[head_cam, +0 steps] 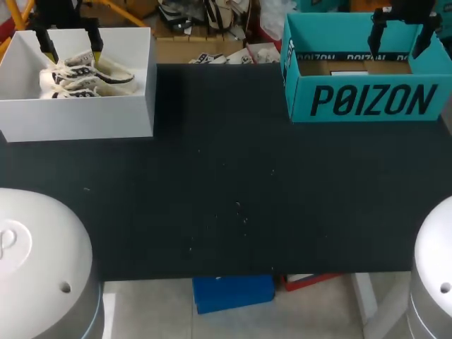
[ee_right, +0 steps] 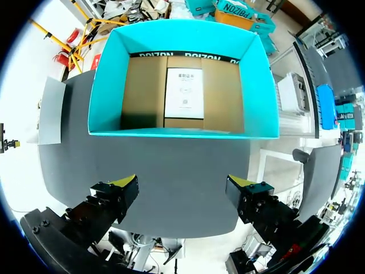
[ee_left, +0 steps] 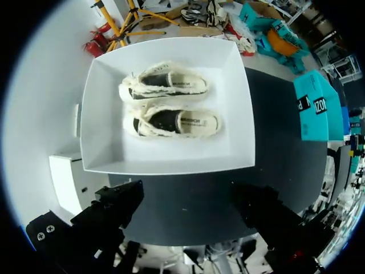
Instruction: Take the shoe out of the shoebox, open the shoe tongue, remove and reinsert the insole, then place the shoe into the shoebox
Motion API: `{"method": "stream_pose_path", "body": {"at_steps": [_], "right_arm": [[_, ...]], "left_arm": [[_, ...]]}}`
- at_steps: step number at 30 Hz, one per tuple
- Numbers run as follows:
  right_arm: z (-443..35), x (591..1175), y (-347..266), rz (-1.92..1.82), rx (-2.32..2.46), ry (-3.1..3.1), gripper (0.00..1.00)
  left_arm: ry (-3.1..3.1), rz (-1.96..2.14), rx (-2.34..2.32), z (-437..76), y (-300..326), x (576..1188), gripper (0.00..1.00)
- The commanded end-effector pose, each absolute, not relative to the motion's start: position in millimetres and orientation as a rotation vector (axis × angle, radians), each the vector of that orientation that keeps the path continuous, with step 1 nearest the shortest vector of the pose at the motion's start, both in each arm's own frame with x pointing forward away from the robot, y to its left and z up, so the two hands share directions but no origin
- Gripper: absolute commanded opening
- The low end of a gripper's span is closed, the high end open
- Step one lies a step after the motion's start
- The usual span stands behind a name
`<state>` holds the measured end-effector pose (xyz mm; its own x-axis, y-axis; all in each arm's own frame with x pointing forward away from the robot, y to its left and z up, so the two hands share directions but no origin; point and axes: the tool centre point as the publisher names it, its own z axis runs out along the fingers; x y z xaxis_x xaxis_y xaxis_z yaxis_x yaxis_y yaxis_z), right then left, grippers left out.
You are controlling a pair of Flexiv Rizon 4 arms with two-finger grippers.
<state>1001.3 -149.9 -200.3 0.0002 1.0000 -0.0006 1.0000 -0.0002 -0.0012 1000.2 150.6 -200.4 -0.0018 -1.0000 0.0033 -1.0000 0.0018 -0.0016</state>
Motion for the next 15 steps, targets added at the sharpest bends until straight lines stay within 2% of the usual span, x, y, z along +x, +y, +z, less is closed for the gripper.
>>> {"method": "stream_pose_path", "body": {"at_steps": [1,7,10,15], "right_arm": [[-200.3,1001.3,-149.9,0.002,-2.221,-2.221,1.00],[-200.3,1001.3,-149.9,0.002,-2.221,-2.221,1.00],[-200.3,1001.3,-149.9,0.002,-2.221,-2.221,1.00],[-200.3,1001.3,-149.9,0.002,-2.221,-2.221,1.00]], "left_arm": [[-2.289,0.008,2.153,-200.5,151.9,1001.6,1.00],[-2.718,0.107,1.596,-194.1,160.0,1007.8,1.00],[-2.983,0.119,1.030,-187.4,169.3,1002.6,1.00],[-2.983,0.119,1.030,-187.4,169.3,1002.6,1.00]]}}
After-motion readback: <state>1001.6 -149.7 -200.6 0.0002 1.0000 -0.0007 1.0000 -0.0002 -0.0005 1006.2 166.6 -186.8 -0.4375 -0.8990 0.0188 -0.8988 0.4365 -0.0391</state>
